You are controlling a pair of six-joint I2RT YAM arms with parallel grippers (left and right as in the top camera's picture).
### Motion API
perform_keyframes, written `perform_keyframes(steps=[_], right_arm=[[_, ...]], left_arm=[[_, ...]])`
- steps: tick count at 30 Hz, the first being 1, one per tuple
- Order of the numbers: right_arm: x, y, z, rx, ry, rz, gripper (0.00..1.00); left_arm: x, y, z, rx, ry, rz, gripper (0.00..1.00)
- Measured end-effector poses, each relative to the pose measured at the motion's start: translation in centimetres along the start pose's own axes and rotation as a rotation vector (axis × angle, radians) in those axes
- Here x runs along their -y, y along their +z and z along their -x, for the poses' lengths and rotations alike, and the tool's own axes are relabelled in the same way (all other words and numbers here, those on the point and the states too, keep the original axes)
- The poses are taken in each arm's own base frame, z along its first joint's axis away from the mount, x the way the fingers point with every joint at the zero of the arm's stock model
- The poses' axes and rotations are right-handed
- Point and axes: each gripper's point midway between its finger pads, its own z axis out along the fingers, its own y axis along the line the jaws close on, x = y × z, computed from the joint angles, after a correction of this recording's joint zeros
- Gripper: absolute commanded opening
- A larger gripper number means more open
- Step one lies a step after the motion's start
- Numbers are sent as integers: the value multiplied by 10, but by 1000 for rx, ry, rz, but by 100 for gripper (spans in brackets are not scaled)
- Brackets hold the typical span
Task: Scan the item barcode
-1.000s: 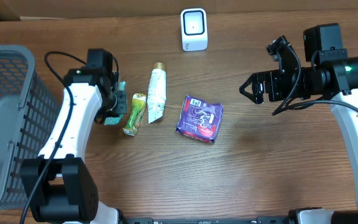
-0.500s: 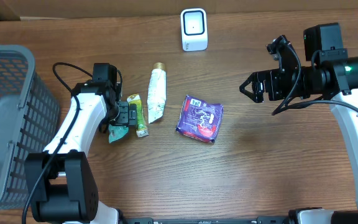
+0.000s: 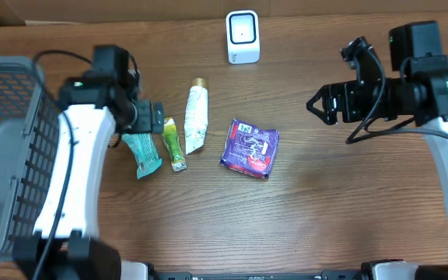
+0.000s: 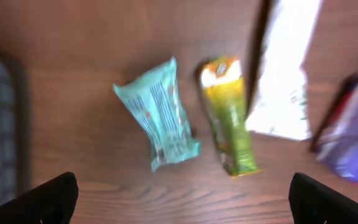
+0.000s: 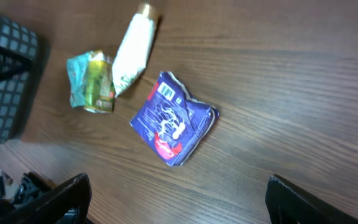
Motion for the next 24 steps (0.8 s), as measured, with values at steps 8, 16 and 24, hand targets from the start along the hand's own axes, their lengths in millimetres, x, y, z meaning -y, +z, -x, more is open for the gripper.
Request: perform_keyframes(steps=[8,16,24], right_arm=[[-16,-54,7,127,61,-68,87],[-17,-77,15,239,146,-114,88],[-33,-124,8,399,147,-124,98]], left_arm=[[0,-56,18,165,-7,-19,100],[0,-53,17,153,-6,-19,100],[0,-52,17,151,-6,-18,100]])
